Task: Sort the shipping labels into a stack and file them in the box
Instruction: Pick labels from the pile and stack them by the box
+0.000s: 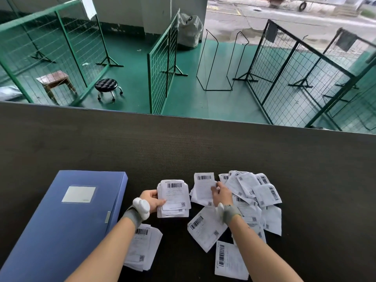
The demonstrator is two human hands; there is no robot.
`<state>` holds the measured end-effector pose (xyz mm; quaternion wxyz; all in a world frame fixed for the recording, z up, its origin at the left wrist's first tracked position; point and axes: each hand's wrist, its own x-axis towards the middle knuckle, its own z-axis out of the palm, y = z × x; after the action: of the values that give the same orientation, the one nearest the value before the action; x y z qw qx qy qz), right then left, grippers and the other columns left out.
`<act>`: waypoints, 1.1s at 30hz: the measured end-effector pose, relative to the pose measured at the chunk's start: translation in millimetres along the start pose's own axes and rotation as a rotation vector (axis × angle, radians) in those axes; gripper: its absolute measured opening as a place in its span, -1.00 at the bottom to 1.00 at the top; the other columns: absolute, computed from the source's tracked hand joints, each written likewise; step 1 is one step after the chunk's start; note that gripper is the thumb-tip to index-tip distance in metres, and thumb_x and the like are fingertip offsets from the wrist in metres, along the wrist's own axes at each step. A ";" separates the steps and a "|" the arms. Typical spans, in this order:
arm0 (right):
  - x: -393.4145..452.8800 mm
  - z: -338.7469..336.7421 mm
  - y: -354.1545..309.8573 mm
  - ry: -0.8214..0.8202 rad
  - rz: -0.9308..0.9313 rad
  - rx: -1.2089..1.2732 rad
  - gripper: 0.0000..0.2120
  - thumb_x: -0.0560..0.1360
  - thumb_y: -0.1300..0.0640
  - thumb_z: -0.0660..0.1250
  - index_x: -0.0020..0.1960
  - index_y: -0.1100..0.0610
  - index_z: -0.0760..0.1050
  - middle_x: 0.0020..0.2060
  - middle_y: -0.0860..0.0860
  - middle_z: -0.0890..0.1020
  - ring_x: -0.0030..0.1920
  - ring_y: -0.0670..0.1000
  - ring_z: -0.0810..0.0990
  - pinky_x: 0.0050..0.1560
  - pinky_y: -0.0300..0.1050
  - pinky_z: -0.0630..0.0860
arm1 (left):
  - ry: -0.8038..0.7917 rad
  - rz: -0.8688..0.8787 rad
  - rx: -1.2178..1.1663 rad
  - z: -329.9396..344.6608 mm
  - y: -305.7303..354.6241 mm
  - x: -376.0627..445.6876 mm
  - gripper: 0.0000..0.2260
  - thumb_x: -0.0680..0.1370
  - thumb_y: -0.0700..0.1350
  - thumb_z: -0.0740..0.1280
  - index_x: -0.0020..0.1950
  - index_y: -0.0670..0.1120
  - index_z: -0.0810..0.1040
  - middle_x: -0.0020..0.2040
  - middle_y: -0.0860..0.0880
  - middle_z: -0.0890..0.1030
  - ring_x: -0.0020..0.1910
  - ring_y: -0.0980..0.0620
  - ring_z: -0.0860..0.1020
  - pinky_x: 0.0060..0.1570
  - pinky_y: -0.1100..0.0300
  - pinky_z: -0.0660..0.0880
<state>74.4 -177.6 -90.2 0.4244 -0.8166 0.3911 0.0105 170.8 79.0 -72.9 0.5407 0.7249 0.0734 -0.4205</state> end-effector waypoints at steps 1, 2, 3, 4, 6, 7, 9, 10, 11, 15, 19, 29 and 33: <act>-3.5 -3.2 -5.4 0.001 -0.016 0.079 -0.84 0.62 0.08 0.23 0.00 0.14 0.52 -0.08 0.10 0.64 -0.15 0.04 0.60 -0.08 0.00 0.60 | 0.012 -0.006 -0.011 -1.6 0.2 -0.3 -0.56 0.42 -0.36 0.42 0.28 -0.24 0.47 0.14 -0.22 0.62 0.11 -0.18 0.61 0.20 -0.16 0.51; -6.2 -6.3 -11.2 -0.027 -0.018 0.163 -0.83 0.61 0.06 0.23 -0.04 0.13 0.51 -0.13 0.09 0.64 -0.22 0.01 0.58 -0.16 -0.03 0.58 | 0.020 -0.010 -0.030 -2.5 1.0 -0.9 -0.55 0.42 -0.36 0.42 0.30 -0.25 0.46 0.15 -0.23 0.61 0.12 -0.19 0.60 0.20 -0.16 0.50; -9.3 -9.1 -17.5 -0.060 -0.026 0.239 -0.84 0.61 0.07 0.25 -0.06 0.13 0.51 -0.17 0.07 0.64 -0.27 -0.01 0.57 -0.23 -0.08 0.56 | 0.020 -0.012 -0.053 -2.5 2.7 -2.7 -0.53 0.42 -0.36 0.42 0.32 -0.26 0.43 0.16 -0.24 0.60 0.14 -0.20 0.59 0.21 -0.17 0.50; -12.8 -11.0 -23.4 -0.102 -0.045 0.279 -0.85 0.60 0.08 0.26 -0.06 0.14 0.52 -0.18 0.06 0.65 -0.31 -0.03 0.56 -0.31 -0.16 0.54 | 0.009 -0.008 -0.074 -1.5 5.2 -5.6 -0.52 0.43 -0.35 0.41 0.34 -0.26 0.41 0.18 -0.25 0.59 0.16 -0.21 0.58 0.22 -0.17 0.49; -22.5 -11.4 -37.0 -0.183 -0.114 0.276 -0.88 0.60 0.13 0.28 -0.04 0.15 0.54 -0.17 0.06 0.65 -0.35 -0.07 0.55 -0.43 -0.31 0.46 | -0.033 0.011 -0.120 3.1 9.7 -11.1 -0.51 0.44 -0.34 0.40 0.35 -0.25 0.39 0.21 -0.24 0.58 0.18 -0.20 0.57 0.22 -0.18 0.48; -27.2 -8.7 -42.6 -0.220 -0.157 0.244 -0.90 0.59 0.14 0.29 -0.06 0.13 0.55 -0.17 0.04 0.65 -0.34 -0.09 0.56 -0.43 -0.33 0.45 | -0.061 0.028 -0.147 6.8 12.2 -14.1 -0.53 0.45 -0.34 0.39 0.34 -0.24 0.40 0.21 -0.23 0.58 0.17 -0.20 0.57 0.21 -0.17 0.49; -32.9 3.7 -46.1 -0.304 -0.216 0.141 -0.88 0.57 0.13 0.33 -0.15 0.06 0.53 -0.20 0.03 0.66 -0.29 -0.06 0.60 -0.35 -0.29 0.49 | -0.104 0.062 -0.181 14.1 16.8 -19.8 -0.59 0.47 -0.34 0.37 0.30 -0.22 0.44 0.20 -0.20 0.58 0.16 -0.18 0.58 0.12 -0.11 0.56; -35.8 9.4 -47.4 -0.336 -0.219 0.095 -0.87 0.56 0.11 0.34 -0.17 0.05 0.52 -0.19 0.05 0.67 -0.26 -0.03 0.63 -0.30 -0.25 0.53 | -0.115 0.080 -0.185 16.6 18.2 -21.0 -0.62 0.47 -0.34 0.36 0.29 -0.21 0.45 0.18 -0.19 0.59 0.15 -0.16 0.59 0.07 -0.06 0.59; -38.6 14.0 -49.8 -0.355 -0.213 0.072 -0.88 0.56 0.10 0.34 -0.16 0.05 0.51 -0.16 0.08 0.68 -0.23 -0.01 0.65 -0.27 -0.21 0.57 | -0.122 0.091 -0.182 18.1 19.2 -21.6 -0.63 0.48 -0.34 0.36 0.28 -0.21 0.46 0.18 -0.18 0.60 0.14 -0.15 0.60 0.04 -0.02 0.61; -43.0 23.8 -53.8 -0.350 -0.231 0.069 -0.86 0.56 0.05 0.33 -0.08 0.12 0.53 -0.16 0.07 0.66 -0.21 -0.04 0.63 -0.24 -0.20 0.58 | -0.068 0.078 -0.132 14.5 16.4 -20.6 -0.59 0.45 -0.36 0.39 0.28 -0.22 0.46 0.17 -0.20 0.60 0.15 -0.18 0.59 0.16 -0.17 0.53; -25.7 21.0 -32.4 0.003 -0.067 -0.065 -0.74 0.51 0.01 0.37 0.09 0.12 0.43 0.01 0.02 0.52 0.05 0.03 0.52 0.00 -0.23 0.46 | 0.006 0.064 -0.115 11.4 11.8 -19.8 -0.62 0.44 -0.40 0.37 0.25 -0.27 0.48 0.15 -0.24 0.60 0.12 -0.20 0.60 0.17 -0.19 0.51; -4.4 19.0 4.3 0.024 0.340 -0.136 -0.21 0.29 0.09 0.59 0.35 0.18 0.21 0.27 0.24 0.41 0.35 0.26 0.35 0.32 0.15 0.42 | 0.015 0.067 -0.082 8.7 14.0 -19.9 -0.77 0.44 -0.41 0.37 -0.05 -0.10 0.55 0.05 -0.19 0.62 0.12 -0.21 0.59 0.18 -0.18 0.51; -4.0 8.8 9.0 -0.023 0.288 -0.045 -0.70 0.41 0.17 0.44 0.08 0.18 0.43 0.07 0.14 0.58 0.12 0.15 0.54 0.15 -0.01 0.51 | 0.008 0.058 -0.071 8.7 13.4 -19.0 -0.77 0.44 -0.42 0.37 -0.03 -0.12 0.55 0.10 -0.25 0.61 0.11 -0.23 0.60 0.17 -0.18 0.51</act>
<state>68.5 -171.9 -100.6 0.4044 -0.7612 0.4990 0.0896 161.6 72.8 -50.6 0.5777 0.7087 0.0697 -0.3989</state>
